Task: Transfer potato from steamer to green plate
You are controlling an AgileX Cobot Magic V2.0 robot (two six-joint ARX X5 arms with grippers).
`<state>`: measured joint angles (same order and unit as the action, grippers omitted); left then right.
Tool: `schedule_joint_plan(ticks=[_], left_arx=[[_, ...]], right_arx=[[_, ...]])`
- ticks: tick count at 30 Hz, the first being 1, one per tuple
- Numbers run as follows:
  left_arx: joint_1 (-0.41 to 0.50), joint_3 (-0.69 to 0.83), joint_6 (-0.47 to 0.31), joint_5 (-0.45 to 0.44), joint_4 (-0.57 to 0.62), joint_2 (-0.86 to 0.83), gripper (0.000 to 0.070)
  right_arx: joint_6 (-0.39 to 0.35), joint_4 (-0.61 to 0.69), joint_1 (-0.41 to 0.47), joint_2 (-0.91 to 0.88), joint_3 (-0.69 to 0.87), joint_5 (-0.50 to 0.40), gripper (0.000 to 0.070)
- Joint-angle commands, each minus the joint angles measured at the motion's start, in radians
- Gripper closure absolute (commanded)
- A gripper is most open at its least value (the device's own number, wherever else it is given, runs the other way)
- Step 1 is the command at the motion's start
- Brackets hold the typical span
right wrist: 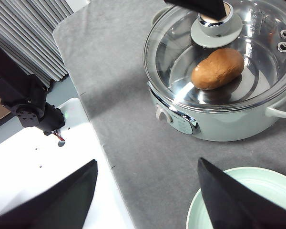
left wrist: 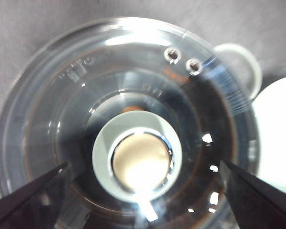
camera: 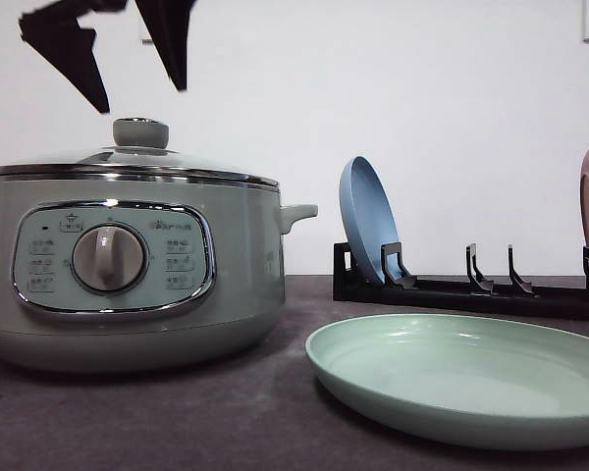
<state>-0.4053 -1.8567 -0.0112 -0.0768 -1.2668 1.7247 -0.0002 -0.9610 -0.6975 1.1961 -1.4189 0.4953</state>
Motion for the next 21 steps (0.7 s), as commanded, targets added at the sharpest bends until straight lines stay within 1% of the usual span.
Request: schedule_joint_plan(ticks=[1, 12, 15, 19, 21], left_arx=[[-0.009, -0.034, -0.012, 0.008, 0.0, 0.028, 0.0069], [-0.021, -0.034, -0.011, 0.033, -0.013, 0.088, 0.0081], [-0.021, -0.034, -0.011, 0.033, -0.015, 0.088, 0.0161], [-0.021, -0.034, -0.011, 0.033, -0.021, 0.089, 0.0221], [-0.021, -0.034, -0.011, 0.033, -0.022, 0.089, 0.0275]], right_arx=[[-0.011, 0.002, -0.006, 0.012, -0.016, 0.001, 0.0284], [-0.016, -0.005, -0.006, 0.012, -0.016, -0.001, 0.0284], [-0.016, -0.005, -0.006, 0.012, -0.016, -0.021, 0.0284], [-0.016, -0.005, -0.006, 0.012, -0.016, -0.032, 0.0284], [-0.016, -0.005, -0.006, 0.012, -0.016, -0.032, 0.0284]])
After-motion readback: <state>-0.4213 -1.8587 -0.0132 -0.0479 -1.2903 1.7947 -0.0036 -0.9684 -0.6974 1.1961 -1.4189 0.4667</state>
